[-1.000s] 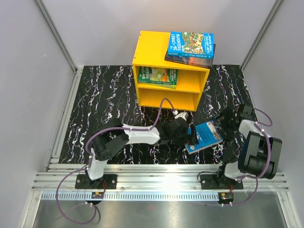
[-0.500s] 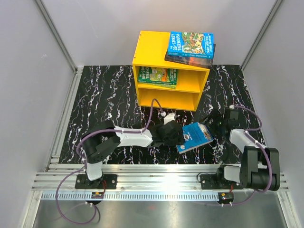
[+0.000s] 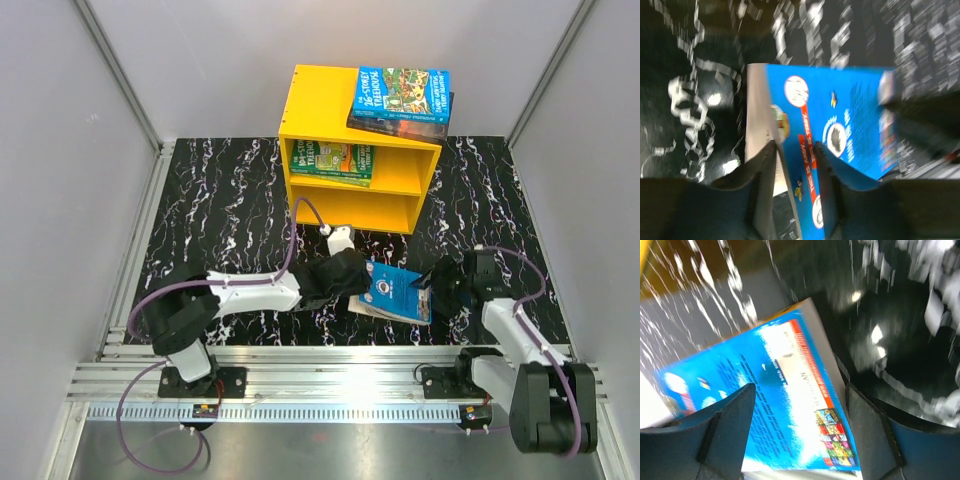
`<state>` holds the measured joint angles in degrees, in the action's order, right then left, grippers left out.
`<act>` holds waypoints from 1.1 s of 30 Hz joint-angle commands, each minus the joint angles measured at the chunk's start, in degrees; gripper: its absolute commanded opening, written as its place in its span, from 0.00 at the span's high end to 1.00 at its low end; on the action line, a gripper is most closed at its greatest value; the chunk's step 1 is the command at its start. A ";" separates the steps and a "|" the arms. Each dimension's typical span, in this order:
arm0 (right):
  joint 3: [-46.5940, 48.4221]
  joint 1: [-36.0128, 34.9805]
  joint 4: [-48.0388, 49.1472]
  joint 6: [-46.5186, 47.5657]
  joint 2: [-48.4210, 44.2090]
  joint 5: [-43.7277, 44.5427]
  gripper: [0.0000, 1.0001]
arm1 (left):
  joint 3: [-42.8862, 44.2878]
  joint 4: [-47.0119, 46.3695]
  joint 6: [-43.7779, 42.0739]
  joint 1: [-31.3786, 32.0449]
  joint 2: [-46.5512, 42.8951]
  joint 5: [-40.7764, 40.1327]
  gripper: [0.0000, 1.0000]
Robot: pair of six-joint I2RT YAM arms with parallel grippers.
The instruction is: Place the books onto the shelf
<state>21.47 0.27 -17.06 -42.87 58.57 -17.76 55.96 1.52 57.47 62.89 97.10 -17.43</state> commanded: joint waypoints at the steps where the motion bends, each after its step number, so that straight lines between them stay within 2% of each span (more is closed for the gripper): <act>1: -1.08 -3.35 -6.66 -5.73 -4.06 -10.45 0.22 | 3.18 -14.44 -0.69 1.18 -3.50 1.96 0.67; 2: -1.00 -3.44 -7.80 -5.82 -5.73 -10.45 0.22 | 3.53 -14.35 -1.39 1.18 -3.50 2.14 0.87; 3: -0.82 -3.52 -8.42 -5.82 -6.35 -10.37 0.22 | 3.97 -14.18 -1.66 1.18 -3.50 2.22 0.98; 4: -0.65 -3.61 -8.95 -5.65 -6.97 -10.45 0.22 | 4.15 -14.00 -2.10 1.18 -3.58 2.14 1.00; 6: 0.23 -3.61 -10.97 -4.68 -8.46 -10.45 0.22 | 4.76 -14.00 -4.64 1.18 -3.93 2.84 1.00; 8: 1.46 -3.53 -14.47 -3.54 -10.47 -9.84 0.22 | 5.64 -12.43 -10.86 1.18 -5.07 3.80 1.00; 11: 5.76 -3.53 -21.14 0.06 -15.21 -5.98 0.13 | 7.32 -9.61 -24.48 1.18 -8.14 5.12 1.00; 14: 10.59 -3.53 -26.42 2.79 -20.48 -1.33 0.00 | 4.95 -7.59 -37.40 1.18 -12.89 6.53 1.00; 16: 10.61 -3.61 -24.96 1.84 -22.96 -2.89 0.00 | 3.54 -6.45 -44.59 1.27 -16.65 8.46 1.00; 20: 12.45 -3.61 -24.96 1.91 -26.13 -2.89 0.00 | 0.55 -3.73 -52.45 1.35 -21.42 10.93 1.00; 23: 12.89 -3.61 -20.14 3.93 -26.14 -7.45 0.00 | 0.46 -2.05 -56.68 1.35 -23.09 14.52 1.00; 25: 12.11 -3.53 -15.92 4.55 -25.87 -13.51 0.00 | 0.81 -1.70 -58.77 1.35 -23.45 17.16 1.00; 26: 11.23 -3.53 -9.55 4.12 -25.78 -15.88 0.00 | 1.07 -1.69 -59.23 1.35 -23.36 18.82 1.00; 27: 8.35 -3.61 -5.13 2.29 -25.78 -22.43 0.00 | 1.51 -1.69 -59.67 1.27 -23.19 20.66 1.00; 29: 5.26 -3.53 7.23 -0.09 -26.31 -27.48 0.00 | 2.22 -0.04 -60.90 1.27 -22.75 22.34 1.00; 33: -2.11 -3.53 22.57 -7.02 -27.27 -37.32 0.00 | 4.41 1.38 -61.87 1.27 -21.87 23.93 1.00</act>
<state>23.20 -2.98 -14.02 -44.29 32.27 -42.39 56.66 4.89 -1.34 64.03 75.16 2.04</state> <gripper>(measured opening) 0.994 0.053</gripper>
